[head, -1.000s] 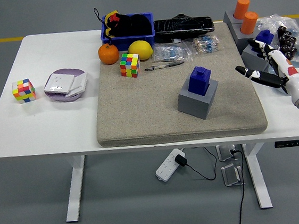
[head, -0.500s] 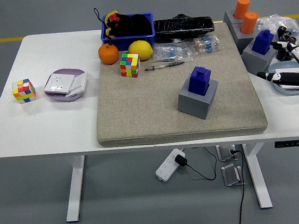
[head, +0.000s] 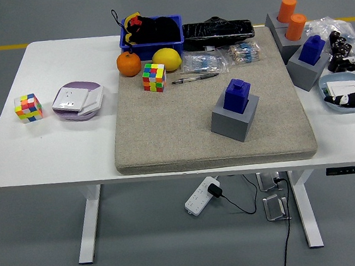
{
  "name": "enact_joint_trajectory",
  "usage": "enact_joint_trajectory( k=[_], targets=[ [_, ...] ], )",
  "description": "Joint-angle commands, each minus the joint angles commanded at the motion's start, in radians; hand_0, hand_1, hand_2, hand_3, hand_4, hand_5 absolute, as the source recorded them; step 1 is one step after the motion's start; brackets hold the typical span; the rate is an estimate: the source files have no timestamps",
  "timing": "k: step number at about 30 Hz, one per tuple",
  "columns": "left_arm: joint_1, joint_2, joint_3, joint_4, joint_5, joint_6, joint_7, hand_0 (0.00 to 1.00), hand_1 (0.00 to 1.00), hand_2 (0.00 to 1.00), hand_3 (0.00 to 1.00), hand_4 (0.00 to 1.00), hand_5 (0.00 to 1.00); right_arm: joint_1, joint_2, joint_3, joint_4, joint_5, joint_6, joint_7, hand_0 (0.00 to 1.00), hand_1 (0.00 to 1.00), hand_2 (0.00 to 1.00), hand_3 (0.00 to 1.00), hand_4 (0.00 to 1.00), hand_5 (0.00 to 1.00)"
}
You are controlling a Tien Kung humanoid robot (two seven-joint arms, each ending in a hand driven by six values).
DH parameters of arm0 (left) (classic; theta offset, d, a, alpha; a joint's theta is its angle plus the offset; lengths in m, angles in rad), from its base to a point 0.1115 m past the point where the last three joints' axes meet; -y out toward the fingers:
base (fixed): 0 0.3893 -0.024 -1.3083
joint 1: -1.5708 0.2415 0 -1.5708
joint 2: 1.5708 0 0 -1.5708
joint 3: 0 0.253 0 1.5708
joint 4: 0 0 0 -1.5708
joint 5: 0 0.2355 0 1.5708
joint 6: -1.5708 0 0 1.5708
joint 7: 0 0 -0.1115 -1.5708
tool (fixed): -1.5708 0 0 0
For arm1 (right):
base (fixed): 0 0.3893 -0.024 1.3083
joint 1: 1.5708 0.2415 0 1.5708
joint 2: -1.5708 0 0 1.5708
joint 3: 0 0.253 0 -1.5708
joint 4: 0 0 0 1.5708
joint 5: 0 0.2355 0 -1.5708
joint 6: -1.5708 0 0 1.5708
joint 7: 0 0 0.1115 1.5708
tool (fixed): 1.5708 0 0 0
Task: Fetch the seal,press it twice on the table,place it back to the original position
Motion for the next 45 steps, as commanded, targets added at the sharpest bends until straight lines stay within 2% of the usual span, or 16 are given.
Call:
enact_joint_trajectory(
  k=[10, 27, 34, 45],
  targets=[
    [-0.001, -0.001, -0.010, 0.000, 0.008, 0.001, -0.001, 0.721, 0.694, 0.683, 0.718, 0.647, 0.219, -0.023, 0.005, 0.050, 0.020, 0.001, 0.011, -0.024, 0.865, 0.795, 0.780, 0.780, 0.998, 0.195],
    [-0.002, 0.001, -0.022, 0.001, 0.013, 0.003, -0.002, 0.720, 0.694, 0.682, 0.716, 0.644, 0.221, -0.032, 0.004, 0.081, 0.053, 0.008, 0.019, -0.050, 0.840, 0.745, 0.767, 0.774, 0.998, 0.189],
    [-0.004, 0.001, -0.025, 0.000, 0.015, 0.002, -0.002, 0.721, 0.694, 0.682, 0.716, 0.644, 0.222, -0.033, 0.007, 0.082, 0.058, 0.013, -0.018, -0.015, 0.832, 0.728, 0.737, 0.763, 0.998, 0.189],
    [-0.003, 0.000, -0.028, 0.000, 0.013, 0.002, -0.002, 0.721, 0.693, 0.682, 0.717, 0.643, 0.220, -0.034, 0.006, 0.080, 0.066, 0.007, -0.011, -0.033, 0.818, 0.713, 0.722, 0.745, 0.991, 0.192]
  ],
)
